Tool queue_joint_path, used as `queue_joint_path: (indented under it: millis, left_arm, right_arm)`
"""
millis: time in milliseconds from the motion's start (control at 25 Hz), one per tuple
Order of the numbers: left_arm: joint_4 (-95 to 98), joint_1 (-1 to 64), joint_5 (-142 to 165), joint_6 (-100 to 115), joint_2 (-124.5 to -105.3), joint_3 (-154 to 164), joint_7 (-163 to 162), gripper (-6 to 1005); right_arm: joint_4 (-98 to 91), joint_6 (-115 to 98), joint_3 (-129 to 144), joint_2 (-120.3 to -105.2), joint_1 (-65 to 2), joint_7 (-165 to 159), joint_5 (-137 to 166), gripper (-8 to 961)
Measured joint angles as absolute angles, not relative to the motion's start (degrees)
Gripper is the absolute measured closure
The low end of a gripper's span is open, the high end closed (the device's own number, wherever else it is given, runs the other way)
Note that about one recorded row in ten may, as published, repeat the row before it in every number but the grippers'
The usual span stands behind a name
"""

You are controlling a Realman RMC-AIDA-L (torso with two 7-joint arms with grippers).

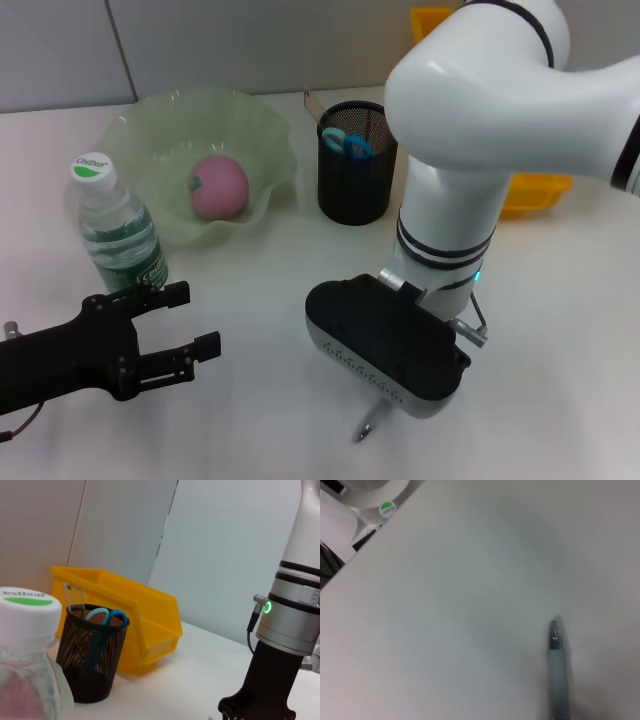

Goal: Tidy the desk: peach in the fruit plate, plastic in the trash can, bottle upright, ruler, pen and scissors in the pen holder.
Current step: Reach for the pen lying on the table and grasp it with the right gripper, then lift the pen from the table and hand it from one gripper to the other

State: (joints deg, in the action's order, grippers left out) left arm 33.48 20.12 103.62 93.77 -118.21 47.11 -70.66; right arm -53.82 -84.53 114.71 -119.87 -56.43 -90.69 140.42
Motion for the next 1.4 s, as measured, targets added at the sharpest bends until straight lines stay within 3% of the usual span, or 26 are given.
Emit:
queue_joint_path:
  millis: [240, 440, 800, 1400]
  left_arm:
    - [33.5, 20.1, 103.6, 94.1, -118.19, 47.1, -71.3, 171]
    - [33.5, 20.1, 103.6, 94.7, -118.14, 46.6, -71.4, 171]
    - [33.5, 19.4, 99.8, 97.6, -118.12, 46.3, -70.7, 170]
    - [30.6, 19.0, 93.5, 101.9, -118.36, 46.3, -66.8, 171]
  right_arm:
    - [-57.5, -87.4, 109.5, -119.64, -55.7, -90.0, 140.1, 806]
    - [-61.5, -91.2, 100.6, -119.36, -54.3, -89.5, 140.1, 829]
    - [-63.9, -93.4, 86.2, -119.37, -50.3, -90.8, 137.8, 829]
    - [-65.6, -90.0, 72.3, -119.33, -35.1, -94.4, 121.6, 827]
